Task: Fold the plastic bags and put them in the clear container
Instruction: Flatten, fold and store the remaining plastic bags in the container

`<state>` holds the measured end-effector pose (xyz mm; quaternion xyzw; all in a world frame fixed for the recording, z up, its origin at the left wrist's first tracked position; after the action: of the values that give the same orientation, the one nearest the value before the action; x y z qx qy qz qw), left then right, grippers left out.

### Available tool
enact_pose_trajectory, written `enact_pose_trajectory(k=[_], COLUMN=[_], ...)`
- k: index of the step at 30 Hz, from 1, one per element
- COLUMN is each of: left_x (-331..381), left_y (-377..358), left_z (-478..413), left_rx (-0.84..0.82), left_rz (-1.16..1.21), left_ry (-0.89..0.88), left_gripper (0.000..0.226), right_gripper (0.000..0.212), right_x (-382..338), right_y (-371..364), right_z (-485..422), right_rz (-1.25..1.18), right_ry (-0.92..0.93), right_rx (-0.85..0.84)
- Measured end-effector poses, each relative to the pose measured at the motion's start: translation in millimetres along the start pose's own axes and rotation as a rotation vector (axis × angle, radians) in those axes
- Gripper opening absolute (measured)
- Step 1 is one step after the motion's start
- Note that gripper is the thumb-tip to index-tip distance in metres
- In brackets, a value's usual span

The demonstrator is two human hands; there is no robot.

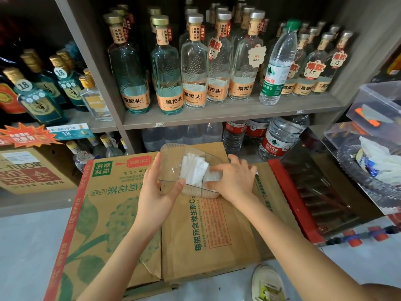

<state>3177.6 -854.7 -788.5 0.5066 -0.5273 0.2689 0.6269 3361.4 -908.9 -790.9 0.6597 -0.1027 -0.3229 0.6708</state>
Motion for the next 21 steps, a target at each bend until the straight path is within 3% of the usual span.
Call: enact_pose_trajectory(k=[5,8,16,21], left_x=[-1,-1,2,2], left_y=[-1,0,0,0], left_z=[0,0,2,4], left_rx=[0.003,0.0,-0.014,-0.016], left_rz=[-0.005,0.0,-0.001,-0.017], left_ry=[0.004,0.006,0.015,0.011], left_gripper=[0.08,0.079,0.083,0.087], right_gripper=[0.045,0.045,0.035,0.039], right_x=[11,13,10,10], right_y=[-1,4,15,9], right_z=[1,0,6,3], right_rz=[-0.277,-0.354,-0.145,-0.039], right_ry=[0.005,0.028,0.151,0.128], right_rx=[-0.208,-0.24,0.149,0.047])
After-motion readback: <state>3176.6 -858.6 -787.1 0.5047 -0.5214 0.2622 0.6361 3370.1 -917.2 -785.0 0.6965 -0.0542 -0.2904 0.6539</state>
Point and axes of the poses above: each hand's wrist, its own z-axis away from the middle knuckle, its own y-axis out of the back of the hand, x = y × z, the point moved 4 cm from there along -z, towards the middle knuckle, and after that the axes turned 1 degree about -z, right-handed, at the moved point
